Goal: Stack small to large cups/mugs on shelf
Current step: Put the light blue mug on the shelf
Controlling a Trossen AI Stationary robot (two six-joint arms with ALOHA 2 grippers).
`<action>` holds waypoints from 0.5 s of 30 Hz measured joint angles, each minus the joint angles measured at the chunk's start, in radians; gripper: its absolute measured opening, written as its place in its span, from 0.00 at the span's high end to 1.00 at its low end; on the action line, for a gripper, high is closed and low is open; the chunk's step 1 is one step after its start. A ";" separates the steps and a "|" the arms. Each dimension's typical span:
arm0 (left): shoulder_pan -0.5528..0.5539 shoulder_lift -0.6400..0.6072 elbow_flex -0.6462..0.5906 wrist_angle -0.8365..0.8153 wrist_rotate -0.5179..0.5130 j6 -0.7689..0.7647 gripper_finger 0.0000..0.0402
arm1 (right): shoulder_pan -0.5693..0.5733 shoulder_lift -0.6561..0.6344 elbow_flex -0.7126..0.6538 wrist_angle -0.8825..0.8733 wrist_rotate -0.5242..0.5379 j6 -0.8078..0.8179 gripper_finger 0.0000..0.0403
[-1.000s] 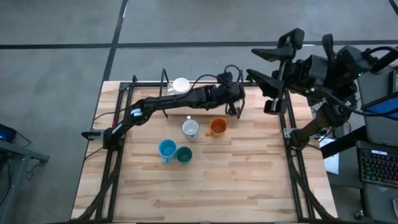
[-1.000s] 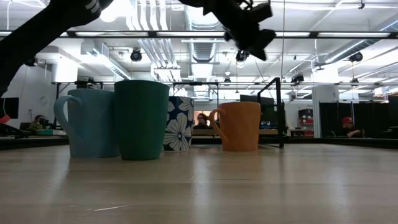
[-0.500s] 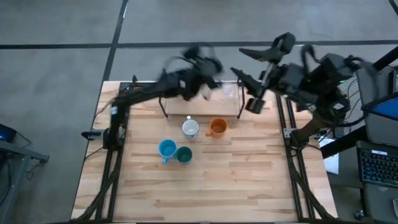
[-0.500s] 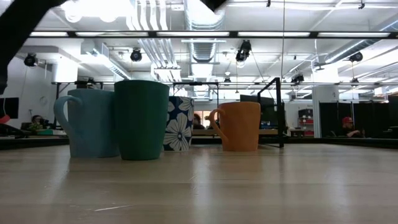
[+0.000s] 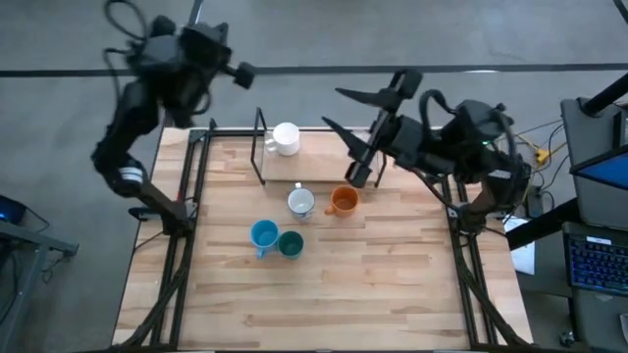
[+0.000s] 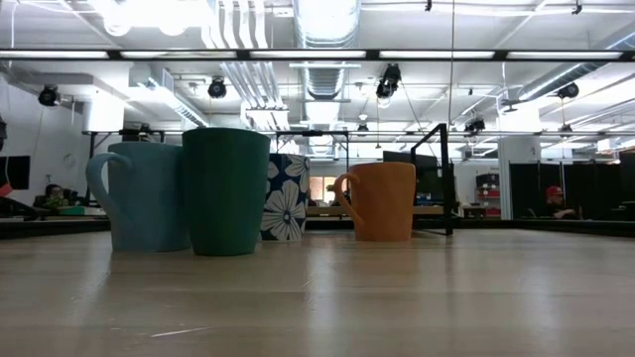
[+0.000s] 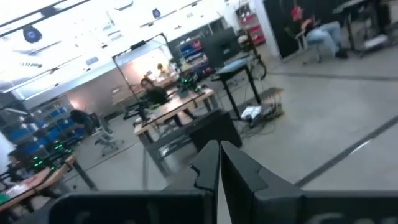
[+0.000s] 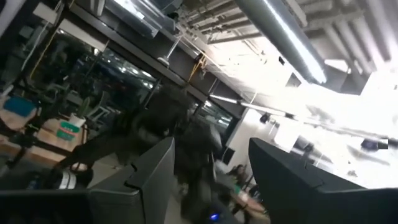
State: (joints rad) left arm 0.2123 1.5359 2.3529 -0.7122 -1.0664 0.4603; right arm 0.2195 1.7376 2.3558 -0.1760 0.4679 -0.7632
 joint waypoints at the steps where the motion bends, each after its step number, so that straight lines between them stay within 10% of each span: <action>1: -0.008 -0.019 0.000 -0.018 0.010 0.000 1.00 | -0.007 0.004 0.000 -0.002 0.000 0.029 0.50; 8: -0.050 -0.075 -0.004 -0.164 0.151 -0.010 1.00 | -0.070 0.065 0.001 -0.100 -0.050 0.231 0.50; 15: -0.067 -0.067 -0.004 -0.307 0.124 -0.022 1.00 | -0.234 0.159 0.000 -0.327 -0.560 0.668 0.50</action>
State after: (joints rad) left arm 0.1448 1.4693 2.3493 -1.0187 -0.9424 0.4385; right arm -0.0146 1.8966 2.3558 -0.5035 -0.0918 -0.0956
